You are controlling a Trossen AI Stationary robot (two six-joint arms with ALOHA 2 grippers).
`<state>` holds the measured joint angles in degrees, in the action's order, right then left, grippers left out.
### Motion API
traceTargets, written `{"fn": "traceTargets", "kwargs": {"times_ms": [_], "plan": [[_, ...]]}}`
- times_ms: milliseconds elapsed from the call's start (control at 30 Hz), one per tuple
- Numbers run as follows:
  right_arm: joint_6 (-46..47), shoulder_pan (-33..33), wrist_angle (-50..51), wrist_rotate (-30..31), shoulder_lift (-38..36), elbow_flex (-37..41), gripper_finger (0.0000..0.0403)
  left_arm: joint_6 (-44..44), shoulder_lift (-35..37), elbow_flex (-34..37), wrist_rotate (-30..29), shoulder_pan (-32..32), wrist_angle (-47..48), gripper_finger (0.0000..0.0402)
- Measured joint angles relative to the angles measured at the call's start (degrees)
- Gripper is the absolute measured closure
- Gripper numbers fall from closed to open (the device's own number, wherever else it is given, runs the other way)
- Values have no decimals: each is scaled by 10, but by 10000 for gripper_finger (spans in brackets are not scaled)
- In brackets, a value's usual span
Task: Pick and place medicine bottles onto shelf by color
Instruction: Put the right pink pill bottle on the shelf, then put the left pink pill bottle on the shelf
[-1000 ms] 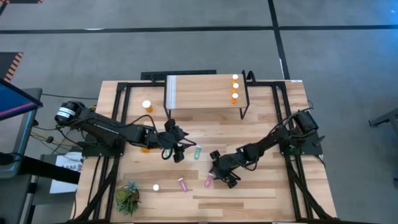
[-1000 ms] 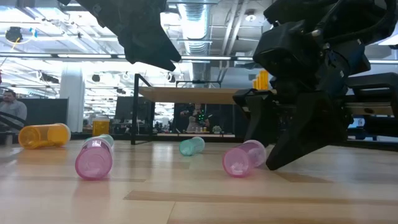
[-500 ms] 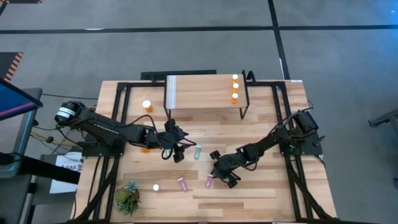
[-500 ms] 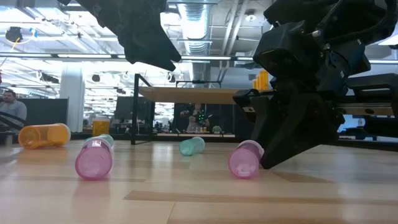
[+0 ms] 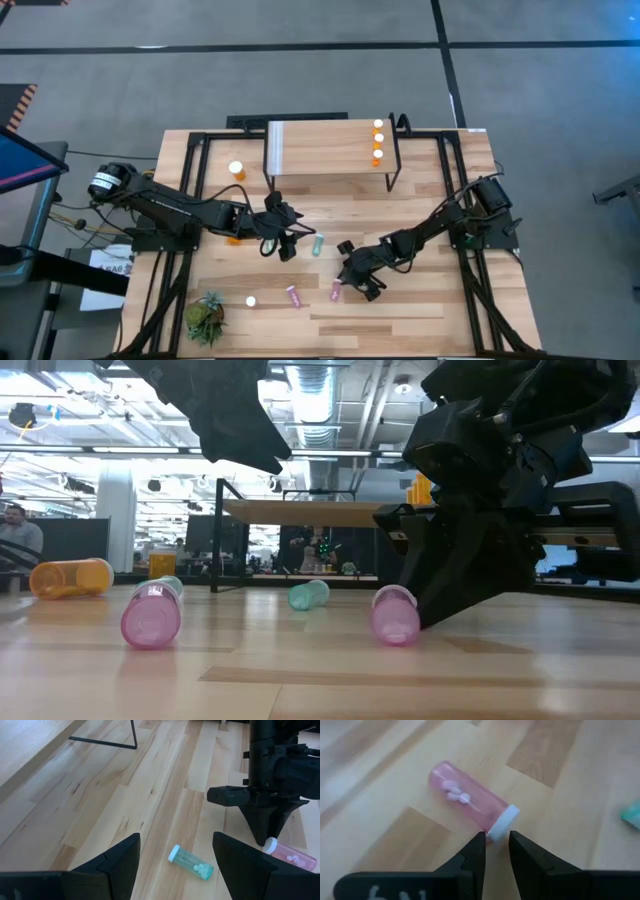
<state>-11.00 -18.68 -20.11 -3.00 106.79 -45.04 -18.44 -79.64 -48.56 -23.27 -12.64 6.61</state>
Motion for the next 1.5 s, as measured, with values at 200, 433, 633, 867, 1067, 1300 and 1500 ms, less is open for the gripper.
{"fn": "traceTargets", "kwargs": {"times_ms": [200, 433, 633, 867, 1067, 1300, 1500], "plan": [[4, 11, 9, 23, -19, 0, 296, 0, 0, 0, 0, 0, 0, 164], [52, 12, 65, 63, -78, 0, 296, 0, 0, 0, 0, 0, 0, 164], [124, 11, 112, 64, -140, -1, 296, -4, 0, 0, 16, -2, -24, 164], [181, 6, 202, 86, -211, -1, 296, 19, 0, -6, 68, -47, -84, 164], [193, -10, 234, 127, -237, -1, 296, -18, -5, -6, 65, -112, -47, 164], [201, -16, 230, 129, -241, -1, 296, -56, -13, -6, 64, -189, -23, 164], [201, -16, 231, 129, -241, -1, 296, -114, -13, -16, 83, -240, 48, 164]]}}
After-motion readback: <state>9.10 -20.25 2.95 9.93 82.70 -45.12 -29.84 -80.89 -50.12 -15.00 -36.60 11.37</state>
